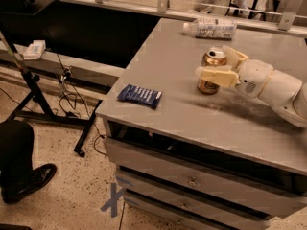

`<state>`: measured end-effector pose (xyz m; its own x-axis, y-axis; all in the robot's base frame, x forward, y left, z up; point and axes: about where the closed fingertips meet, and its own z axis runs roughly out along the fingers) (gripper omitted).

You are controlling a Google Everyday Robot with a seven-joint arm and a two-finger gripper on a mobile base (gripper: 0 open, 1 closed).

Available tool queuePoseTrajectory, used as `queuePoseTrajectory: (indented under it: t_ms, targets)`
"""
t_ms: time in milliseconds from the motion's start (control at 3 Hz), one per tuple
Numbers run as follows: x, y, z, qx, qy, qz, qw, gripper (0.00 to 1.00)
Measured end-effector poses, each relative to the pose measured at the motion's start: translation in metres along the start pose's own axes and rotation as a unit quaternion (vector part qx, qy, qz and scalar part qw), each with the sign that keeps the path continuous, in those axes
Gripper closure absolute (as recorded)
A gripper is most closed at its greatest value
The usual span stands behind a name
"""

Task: Place orange can upright

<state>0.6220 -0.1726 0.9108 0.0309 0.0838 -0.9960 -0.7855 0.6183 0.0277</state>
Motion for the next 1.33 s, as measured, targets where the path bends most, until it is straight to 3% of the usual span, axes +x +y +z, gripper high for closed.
queuePoseTrajectory:
  t_ms: [333, 667, 1000, 1333]
  targets:
    - [0.0, -0.003, -0.011, 0.004, 0.009, -0.004, 0.9999, 0.0]
    - [-0.007, -0.017, -0.04, 0.024, 0.025, -0.012, 0.9993, 0.0]
    - [-0.015, -0.045, -0.088, 0.044, 0.031, 0.008, 0.9985, 0.0]
    - [-0.031, -0.075, -0.146, 0.085, 0.02, 0.028, 0.9958, 0.0]
